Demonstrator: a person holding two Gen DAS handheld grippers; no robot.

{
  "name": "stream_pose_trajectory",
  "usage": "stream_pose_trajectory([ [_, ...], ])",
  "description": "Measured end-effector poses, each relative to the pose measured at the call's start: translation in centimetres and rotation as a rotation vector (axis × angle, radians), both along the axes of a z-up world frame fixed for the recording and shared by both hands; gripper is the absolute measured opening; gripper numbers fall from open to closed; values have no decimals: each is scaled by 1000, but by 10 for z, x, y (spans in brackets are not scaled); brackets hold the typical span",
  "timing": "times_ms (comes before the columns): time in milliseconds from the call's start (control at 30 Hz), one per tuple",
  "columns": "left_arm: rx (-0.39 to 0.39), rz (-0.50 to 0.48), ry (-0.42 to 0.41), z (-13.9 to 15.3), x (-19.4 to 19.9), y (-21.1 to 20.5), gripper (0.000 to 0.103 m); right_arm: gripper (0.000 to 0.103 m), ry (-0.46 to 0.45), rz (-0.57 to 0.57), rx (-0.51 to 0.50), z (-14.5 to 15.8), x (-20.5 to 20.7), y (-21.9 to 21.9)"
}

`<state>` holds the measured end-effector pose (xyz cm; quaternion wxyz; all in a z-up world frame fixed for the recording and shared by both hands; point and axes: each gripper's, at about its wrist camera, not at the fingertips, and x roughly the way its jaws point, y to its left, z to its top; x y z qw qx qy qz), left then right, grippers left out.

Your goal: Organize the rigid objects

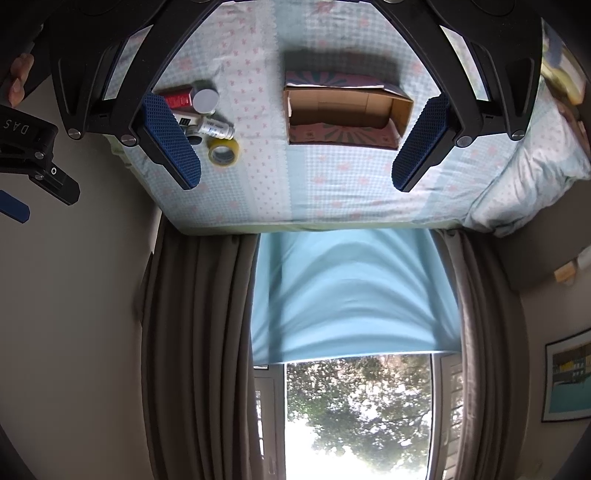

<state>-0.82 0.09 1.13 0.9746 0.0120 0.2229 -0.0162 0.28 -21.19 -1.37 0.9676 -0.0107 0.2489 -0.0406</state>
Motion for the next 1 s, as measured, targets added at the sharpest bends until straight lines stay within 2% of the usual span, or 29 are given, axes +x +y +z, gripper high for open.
stream_pose_trajectory([
  [1000, 0, -22, 13, -3, -1, 0, 103, 103, 5, -27, 25, 0, -4, -1],
])
